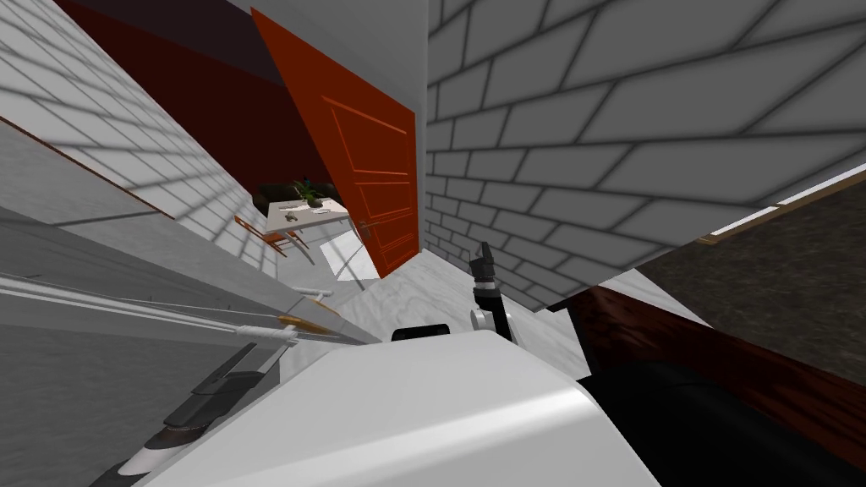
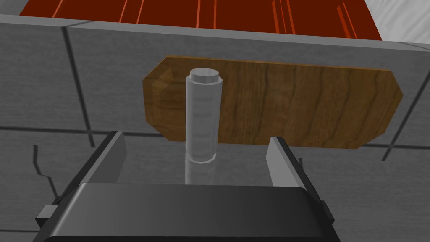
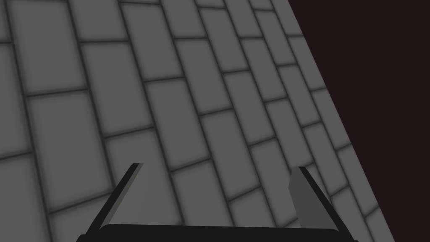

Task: Pull the door open

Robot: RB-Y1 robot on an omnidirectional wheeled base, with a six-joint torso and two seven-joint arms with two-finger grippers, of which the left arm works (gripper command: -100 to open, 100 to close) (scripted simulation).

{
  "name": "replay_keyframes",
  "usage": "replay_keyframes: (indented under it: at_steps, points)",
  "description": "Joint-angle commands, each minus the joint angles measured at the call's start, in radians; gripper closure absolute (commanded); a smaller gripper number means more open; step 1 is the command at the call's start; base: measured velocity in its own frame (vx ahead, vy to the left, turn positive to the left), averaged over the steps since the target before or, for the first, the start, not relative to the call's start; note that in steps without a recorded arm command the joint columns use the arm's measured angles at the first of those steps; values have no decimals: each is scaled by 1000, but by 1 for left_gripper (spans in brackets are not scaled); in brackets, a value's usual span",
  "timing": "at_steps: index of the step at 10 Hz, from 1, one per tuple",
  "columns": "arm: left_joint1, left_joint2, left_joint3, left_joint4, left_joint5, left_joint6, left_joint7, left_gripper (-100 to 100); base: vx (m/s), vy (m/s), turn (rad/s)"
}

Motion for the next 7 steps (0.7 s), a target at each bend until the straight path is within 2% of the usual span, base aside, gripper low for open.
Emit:
replay_keyframes:
  at_steps: [1, 2, 3, 4, 5, 7]
  points:
    - [-12, -3, 5, 40, -2, -22, 6, -100, -34, -3, -27]
    - [-17, -7, 16, 77, -2, -43, 12, -100, -73, 22, -59]
    - [-19, -8, 21, 94, -2, -53, 15, -100, -88, 36, -58]
    - [-19, -8, 21, 94, -2, -53, 15, -100, -59, 24, -8]
    - [-19, -9, 30, 124, -3, -71, 20, -100, -83, 35, -6]
    - [-16, -7, 36, 147, -3, -85, 23, -100, -107, 61, 6]
